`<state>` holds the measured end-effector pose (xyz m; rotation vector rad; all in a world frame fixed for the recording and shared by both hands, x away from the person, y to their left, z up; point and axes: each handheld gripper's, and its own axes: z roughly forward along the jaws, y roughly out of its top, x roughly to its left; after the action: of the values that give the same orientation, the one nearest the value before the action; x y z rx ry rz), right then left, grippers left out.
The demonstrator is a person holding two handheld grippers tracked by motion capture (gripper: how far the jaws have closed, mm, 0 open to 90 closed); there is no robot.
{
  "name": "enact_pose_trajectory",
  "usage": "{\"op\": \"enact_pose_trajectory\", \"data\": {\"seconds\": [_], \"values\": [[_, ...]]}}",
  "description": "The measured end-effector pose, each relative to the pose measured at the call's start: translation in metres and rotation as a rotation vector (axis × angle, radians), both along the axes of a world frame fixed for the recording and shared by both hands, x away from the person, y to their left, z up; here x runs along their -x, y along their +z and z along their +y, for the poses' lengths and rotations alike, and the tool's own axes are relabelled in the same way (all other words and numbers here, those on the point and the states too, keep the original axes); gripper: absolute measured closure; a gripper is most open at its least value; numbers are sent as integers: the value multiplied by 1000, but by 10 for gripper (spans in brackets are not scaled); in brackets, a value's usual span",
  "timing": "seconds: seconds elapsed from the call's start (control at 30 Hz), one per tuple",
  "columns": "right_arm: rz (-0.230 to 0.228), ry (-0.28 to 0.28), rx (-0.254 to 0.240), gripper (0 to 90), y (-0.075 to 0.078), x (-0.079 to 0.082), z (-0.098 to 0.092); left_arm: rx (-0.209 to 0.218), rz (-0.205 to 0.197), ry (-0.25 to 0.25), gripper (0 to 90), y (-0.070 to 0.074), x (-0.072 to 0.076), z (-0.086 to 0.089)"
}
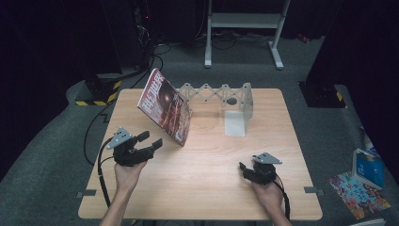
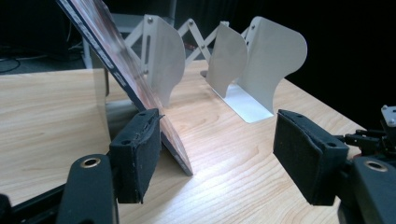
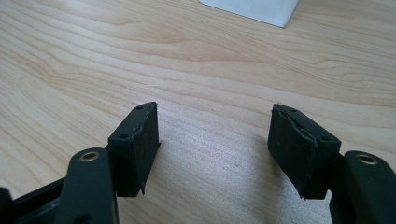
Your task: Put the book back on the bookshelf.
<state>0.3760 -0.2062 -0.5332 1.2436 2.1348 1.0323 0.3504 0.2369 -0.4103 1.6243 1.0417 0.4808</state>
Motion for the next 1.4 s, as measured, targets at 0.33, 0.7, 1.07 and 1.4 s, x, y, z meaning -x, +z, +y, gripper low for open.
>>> {"op": "enact_pose_trajectory", "data": {"seconds": [0.33, 0.7, 1.07, 1.4], "values": [[3, -4, 0, 337, 0, 0, 0, -20, 14, -22, 318, -12, -1, -8], [3, -4, 0, 337, 0, 0, 0, -34, 34, -37, 312, -23, -2, -14], [3, -5, 0, 337, 0, 0, 0, -59, 71, -45, 311, -37, -3, -17], [1, -6, 1, 337, 0, -1, 0, -108, 96, -50, 312, -50, -6, -23]]}}
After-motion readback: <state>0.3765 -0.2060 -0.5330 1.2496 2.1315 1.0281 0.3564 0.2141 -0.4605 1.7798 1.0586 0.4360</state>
